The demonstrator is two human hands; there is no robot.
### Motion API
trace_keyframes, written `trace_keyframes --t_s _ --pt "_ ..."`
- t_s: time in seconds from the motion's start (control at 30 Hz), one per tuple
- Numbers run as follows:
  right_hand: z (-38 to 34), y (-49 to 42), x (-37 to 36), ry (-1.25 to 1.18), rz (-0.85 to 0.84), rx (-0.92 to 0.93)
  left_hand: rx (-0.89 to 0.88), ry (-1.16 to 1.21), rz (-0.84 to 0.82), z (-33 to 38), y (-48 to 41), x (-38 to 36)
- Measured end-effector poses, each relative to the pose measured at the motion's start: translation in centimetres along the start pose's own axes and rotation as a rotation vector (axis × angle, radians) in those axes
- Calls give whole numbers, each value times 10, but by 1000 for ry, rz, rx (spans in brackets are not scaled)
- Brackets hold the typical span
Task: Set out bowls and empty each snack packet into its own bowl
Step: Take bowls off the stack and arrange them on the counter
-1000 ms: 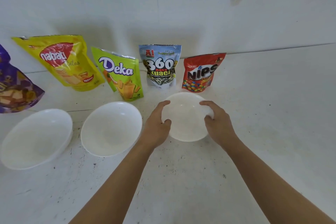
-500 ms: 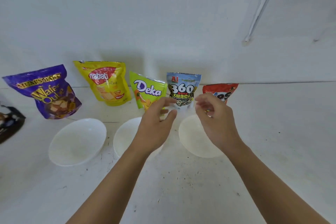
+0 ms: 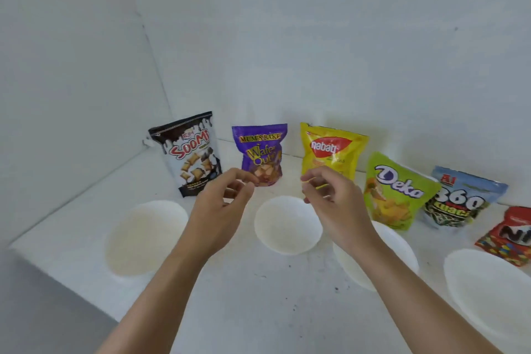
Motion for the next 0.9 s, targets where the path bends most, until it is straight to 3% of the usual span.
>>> trace_keyframes --t_s 0.23,0.4,0.53,0.7,0.9 --pt "-22 3 -147 27 -276 17 121 -286 224 -92 11 125" --pt "-13 18 -226 34 -470 -108 367 -482 100 -165 20 163" --pt "-5 34 -265 52 -498 -192 405 -359 -7 -194 22 165" --pt "8 38 -280 146 -416 -195 433 -514 -27 -208 19 177" --pt "7 36 -283 207 -416 -176 383 -541 -97 -205 10 180"
Point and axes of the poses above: each hand's wrist, its own y-axis away from the middle knuckle, its own x-axis out of the back of the hand, z = x × y, the point moved 4 cm from there along -y, towards the middle knuckle, and after that the axes turned 2 degrees about z, right-handed, at the moved point
